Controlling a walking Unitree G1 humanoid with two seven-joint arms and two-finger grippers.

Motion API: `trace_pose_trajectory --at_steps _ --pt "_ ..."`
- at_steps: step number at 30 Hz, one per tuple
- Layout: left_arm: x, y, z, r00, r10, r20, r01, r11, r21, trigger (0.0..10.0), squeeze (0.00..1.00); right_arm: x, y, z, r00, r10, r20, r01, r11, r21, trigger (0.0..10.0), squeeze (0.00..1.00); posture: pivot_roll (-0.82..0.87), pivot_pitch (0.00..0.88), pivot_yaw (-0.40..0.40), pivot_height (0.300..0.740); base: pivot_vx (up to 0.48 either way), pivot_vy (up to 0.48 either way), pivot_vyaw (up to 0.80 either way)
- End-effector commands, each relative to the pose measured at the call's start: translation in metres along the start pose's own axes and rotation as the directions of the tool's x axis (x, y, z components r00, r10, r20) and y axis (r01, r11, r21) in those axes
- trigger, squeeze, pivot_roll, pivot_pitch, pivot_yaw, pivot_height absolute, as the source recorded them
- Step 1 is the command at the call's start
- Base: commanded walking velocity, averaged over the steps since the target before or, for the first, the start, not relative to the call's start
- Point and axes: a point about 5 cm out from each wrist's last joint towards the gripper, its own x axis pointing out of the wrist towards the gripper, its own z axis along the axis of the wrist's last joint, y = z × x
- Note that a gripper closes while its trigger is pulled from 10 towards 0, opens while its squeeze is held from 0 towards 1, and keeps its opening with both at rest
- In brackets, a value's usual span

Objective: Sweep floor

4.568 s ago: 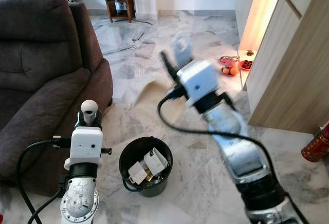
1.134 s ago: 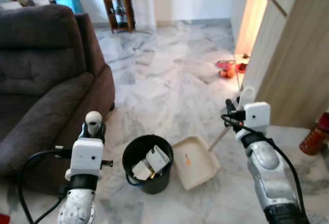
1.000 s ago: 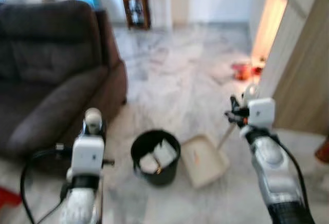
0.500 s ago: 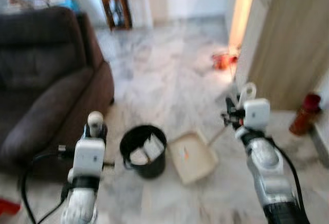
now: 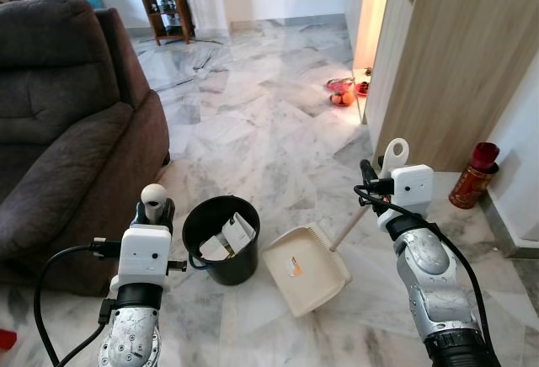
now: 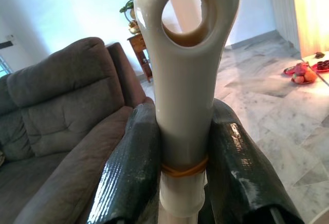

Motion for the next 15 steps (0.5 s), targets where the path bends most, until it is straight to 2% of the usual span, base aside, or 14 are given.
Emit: trace_pose_trajectory --at_steps 1,6,11,15 --pt "0.0007 0.0042 0.003 1.0 0.017 0.021 -0.017 0.999 0.032 10.0 0.0 0.0056 0.0032 0.0141 0.998 0.01 0.067 -0.01 1.0 0.003 10.0 0.0 -0.2 0.049 0.097 0.74 0.0 0.0 0.0" --pt "0.0003 0.0113 -0.0012 0.999 0.051 0.001 -0.051 0.997 0.064 10.0 0.0 0.0061 0.0042 0.0137 0.998 0.014 0.064 -0.014 1.0 0.004 10.0 0.0 -0.19 0.05 0.095 0.74 0.0 0.0 0.0" --pt "0.0007 0.0121 -0.0024 0.999 0.042 -0.007 -0.041 0.997 0.07 10.0 0.0 0.0051 0.0039 0.0112 0.998 0.015 0.054 -0.015 1.0 -0.001 10.0 0.0 -0.19 0.053 0.094 0.74 0.0 0.0 0.0" --pt "0.0049 0.0136 0.0014 1.0 0.023 -0.012 -0.025 0.991 -0.135 10.0 0.0 0.005 0.005 0.0117 0.998 0.018 0.055 -0.018 1.0 0.002 10.0 0.0 -0.19 0.053 0.091 0.74 0.0 0.0 0.0"
